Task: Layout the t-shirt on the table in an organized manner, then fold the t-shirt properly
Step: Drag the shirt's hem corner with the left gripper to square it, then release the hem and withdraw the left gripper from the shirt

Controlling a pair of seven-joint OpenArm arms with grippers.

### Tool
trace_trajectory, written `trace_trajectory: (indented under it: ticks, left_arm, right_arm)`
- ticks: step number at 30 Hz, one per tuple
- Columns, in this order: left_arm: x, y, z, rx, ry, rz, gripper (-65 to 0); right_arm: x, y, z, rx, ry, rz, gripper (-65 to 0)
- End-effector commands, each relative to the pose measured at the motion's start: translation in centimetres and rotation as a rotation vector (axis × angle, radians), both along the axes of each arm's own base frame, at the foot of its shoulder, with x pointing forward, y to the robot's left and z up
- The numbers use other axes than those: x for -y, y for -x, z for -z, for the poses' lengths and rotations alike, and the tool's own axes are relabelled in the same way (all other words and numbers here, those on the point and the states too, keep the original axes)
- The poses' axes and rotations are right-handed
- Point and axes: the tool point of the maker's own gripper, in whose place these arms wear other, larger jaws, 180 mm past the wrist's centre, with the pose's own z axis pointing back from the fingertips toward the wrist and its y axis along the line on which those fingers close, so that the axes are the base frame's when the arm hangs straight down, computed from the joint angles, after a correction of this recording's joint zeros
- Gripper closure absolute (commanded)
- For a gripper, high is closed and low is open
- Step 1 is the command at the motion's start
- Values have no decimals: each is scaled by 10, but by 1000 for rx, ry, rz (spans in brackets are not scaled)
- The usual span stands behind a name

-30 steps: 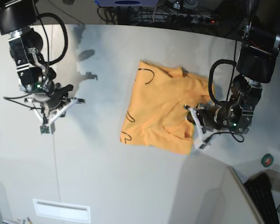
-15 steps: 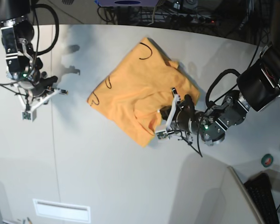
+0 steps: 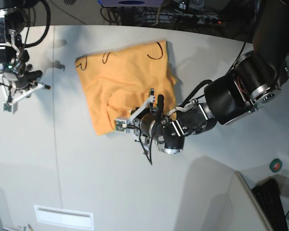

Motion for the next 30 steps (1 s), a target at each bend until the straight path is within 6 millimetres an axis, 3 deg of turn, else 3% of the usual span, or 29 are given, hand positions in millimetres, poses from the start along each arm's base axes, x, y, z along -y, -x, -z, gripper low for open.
trace_trajectory:
  ticks: [1, 5, 10, 14, 18, 23, 30]
  left_arm:
    - [16, -14, -17, 23, 63, 0, 0]
    - [41, -14, -22, 8, 124, -4, 0]
    - [62, 1, -15, -26, 138, 7, 0]
    - [61, 13, -7, -51, 137, 5, 0]
    - [49, 11, 1, -63, 108, -22, 0]
    - [28, -11, 1, -74, 97, -171, 0]
    - [37, -7, -9, -42, 115, -113, 0]
  right_arm:
    - [10, -4, -9, 34, 21, 12, 0]
    - [24, 10, -5, 13, 31, 48, 0]
    - [25, 13, -4, 6, 35, 48, 0]
    - [25, 13, -4, 5, 35, 49, 0]
    - [25, 13, -4, 5, 35, 49, 0]
    - [23, 11, -4, 8, 31, 47, 0]
    - [21, 11, -4, 10, 29, 43, 0]
